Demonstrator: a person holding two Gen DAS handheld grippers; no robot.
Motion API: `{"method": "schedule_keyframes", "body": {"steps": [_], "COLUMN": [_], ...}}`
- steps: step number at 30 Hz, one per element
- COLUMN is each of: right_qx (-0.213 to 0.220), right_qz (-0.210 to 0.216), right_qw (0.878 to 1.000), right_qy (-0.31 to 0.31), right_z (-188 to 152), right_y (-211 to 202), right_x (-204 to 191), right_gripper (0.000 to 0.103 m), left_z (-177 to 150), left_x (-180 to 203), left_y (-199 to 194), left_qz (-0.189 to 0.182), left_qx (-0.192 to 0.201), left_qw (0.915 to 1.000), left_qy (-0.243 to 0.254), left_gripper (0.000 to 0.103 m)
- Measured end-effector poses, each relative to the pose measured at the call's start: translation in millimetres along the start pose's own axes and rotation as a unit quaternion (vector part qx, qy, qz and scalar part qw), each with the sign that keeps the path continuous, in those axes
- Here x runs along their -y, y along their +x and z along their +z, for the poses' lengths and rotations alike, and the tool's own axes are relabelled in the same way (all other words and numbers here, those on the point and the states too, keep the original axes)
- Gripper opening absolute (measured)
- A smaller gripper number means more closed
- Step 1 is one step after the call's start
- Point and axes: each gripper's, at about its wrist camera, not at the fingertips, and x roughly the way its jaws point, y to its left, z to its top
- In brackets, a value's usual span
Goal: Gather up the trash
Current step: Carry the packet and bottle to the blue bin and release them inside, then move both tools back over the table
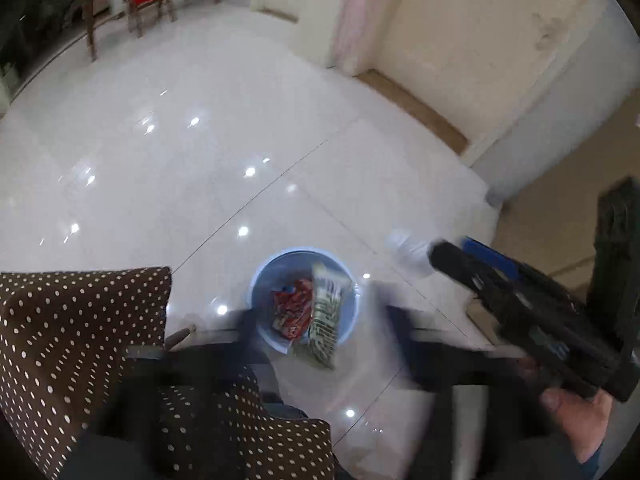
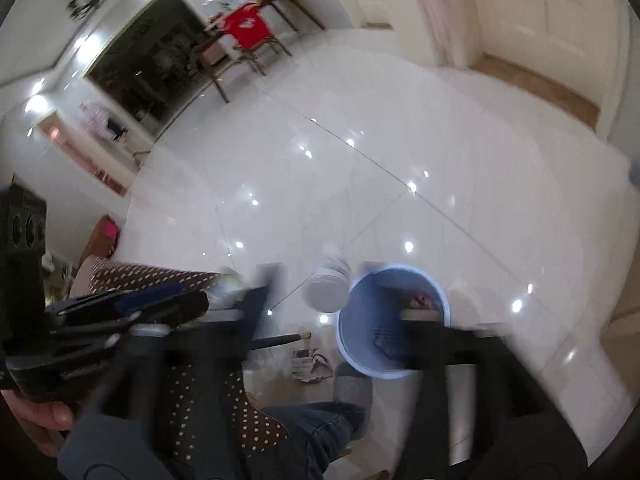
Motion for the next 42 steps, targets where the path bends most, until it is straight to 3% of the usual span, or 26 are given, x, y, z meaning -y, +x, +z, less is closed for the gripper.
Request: {"method": "schedule_keyframes", "body": {"steps": [3,5,7,13,18,29,42], "right_qx": [0.001,0.006,0.012,0.027,0.044,0.079,0.065], "right_qz": [0.002,-0.003,-0.008,-0.031,-0.026,0.006,0.069], "right_qw": [1.0,1.0,1.0,0.999,0.999,0.995,0.983], "right_qy": [0.02,0.025,0.027,0.024,0.011,-0.059,-0.158], "right_z": [0,-3,-5,-9,-10,-15,-48], "right_y": [0,-5,-10,-29,-49,-95,-88], "right_x": [11,15,16,9,-13,-103,-236], "right_gripper": [0.081,0.093,0.096,0.097,0.097,0.097,0.097], "left_z": [15,15,11,-9,-27,-76,-156], "left_x": [-2,-6,-12,-30,-33,-53,-139], "left_y": [-1,-9,-20,-58,-90,-173,-252], "left_qz": [0.006,0.015,0.027,0.03,0.024,0.03,0.089], "left_qx": [0.021,0.037,0.055,0.094,0.125,0.199,0.26], "left_qw": [0.9997,0.9991,0.9979,0.9941,0.9907,0.9778,0.9531], "left_qy": [-0.014,-0.017,-0.022,-0.045,-0.048,-0.057,-0.128], "left_gripper": [0.092,0.092,0.092,0.092,0.092,0.094,0.094]}}
